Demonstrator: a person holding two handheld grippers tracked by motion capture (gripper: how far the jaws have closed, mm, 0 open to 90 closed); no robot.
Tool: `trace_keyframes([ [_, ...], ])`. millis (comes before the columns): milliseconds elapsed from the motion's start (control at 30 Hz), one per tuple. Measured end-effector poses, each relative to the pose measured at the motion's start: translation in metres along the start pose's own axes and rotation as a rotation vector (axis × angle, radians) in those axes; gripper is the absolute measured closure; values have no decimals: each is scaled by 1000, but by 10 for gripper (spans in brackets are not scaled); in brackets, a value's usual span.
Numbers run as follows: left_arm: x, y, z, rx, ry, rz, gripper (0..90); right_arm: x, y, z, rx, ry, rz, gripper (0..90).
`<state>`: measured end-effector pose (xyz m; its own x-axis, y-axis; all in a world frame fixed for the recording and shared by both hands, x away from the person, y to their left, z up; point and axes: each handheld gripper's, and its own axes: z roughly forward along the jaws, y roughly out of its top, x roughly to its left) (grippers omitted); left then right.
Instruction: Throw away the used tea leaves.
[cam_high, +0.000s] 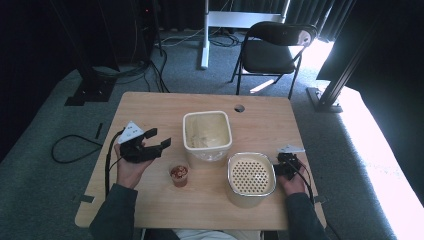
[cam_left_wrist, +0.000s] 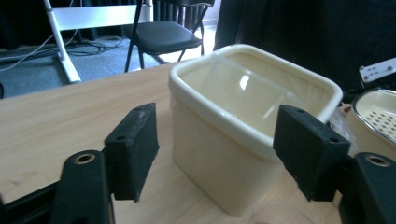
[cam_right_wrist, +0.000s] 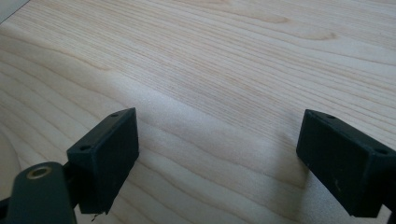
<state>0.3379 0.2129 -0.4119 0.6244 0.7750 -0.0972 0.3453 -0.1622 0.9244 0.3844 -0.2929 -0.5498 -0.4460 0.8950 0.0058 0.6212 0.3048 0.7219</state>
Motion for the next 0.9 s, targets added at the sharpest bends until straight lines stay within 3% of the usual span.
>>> trace_keyframes([
  [200,-13,-29,-4,21,-8,-8,186,0,0,0,0,0,0,125],
  [300,-13,-29,-4,21,-8,-8,179,0,0,0,0,0,0,124],
  [333,-22,-45,-3,48,-36,-8,179,0,0,0,0,0,0,124],
  [500,-29,-69,1,64,-74,-27,153,0,0,0,0,0,0,125],
  [700,-35,-92,11,77,-133,13,153,0,0,0,0,0,0,125],
  [900,-38,-100,22,105,-165,56,153,0,0,0,0,0,0,125],
])
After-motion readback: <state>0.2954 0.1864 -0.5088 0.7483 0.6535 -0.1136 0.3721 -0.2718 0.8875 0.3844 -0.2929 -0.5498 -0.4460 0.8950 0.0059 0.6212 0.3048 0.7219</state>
